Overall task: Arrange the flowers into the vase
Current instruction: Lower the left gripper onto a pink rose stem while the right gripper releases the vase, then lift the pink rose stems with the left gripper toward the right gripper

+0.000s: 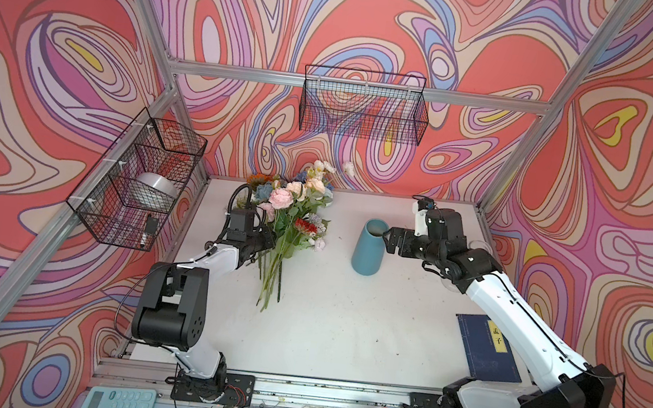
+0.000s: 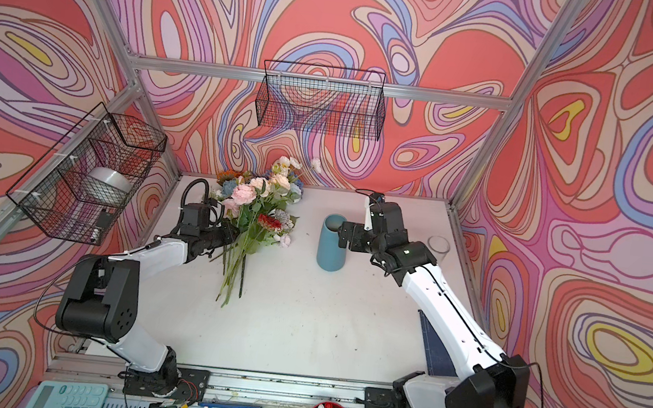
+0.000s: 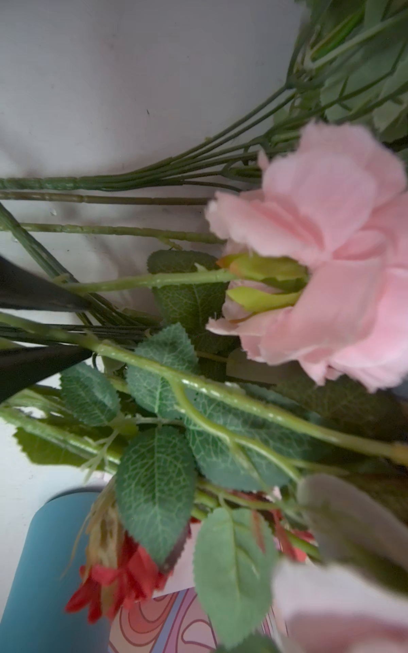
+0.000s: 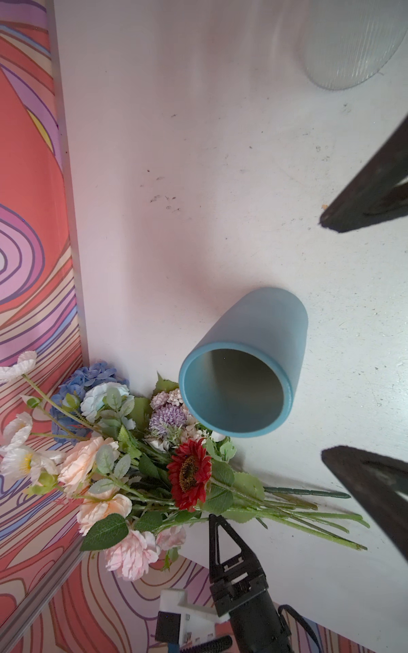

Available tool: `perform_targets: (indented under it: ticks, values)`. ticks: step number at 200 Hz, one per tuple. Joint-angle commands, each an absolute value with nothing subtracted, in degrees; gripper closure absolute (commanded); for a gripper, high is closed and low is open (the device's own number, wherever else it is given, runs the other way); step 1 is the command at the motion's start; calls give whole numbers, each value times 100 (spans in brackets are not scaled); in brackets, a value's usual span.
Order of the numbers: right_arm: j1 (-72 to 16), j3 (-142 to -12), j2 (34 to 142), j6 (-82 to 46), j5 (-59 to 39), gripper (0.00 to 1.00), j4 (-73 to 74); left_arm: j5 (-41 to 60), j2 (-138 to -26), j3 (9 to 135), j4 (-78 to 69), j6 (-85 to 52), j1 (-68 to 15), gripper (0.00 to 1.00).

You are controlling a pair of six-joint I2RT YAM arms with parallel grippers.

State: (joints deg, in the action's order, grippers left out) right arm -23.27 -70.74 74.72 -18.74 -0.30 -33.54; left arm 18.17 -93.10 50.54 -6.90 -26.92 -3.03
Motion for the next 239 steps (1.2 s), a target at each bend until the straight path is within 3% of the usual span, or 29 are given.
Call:
perform_targets:
  ticks: [1,58,166,239]
  values:
    - [-2303,-7084,7274,-1854,128,3,-3447,1787,-9495,5277,-766,-2549,-334,85]
    - [-2303,-7075,7193,-1787,263,3,-3465,1691,-9220,5068,-863,-2570,-351,100]
    - [-2303,-6081,6643,-1469,426,6,-2041,1274,-7479,3154,-3343,-2151,-465,100]
    - [-2316,-6063,6500,-1174,-453,11,-1354,676,-6578,3271,-2900,-1881,-532,100]
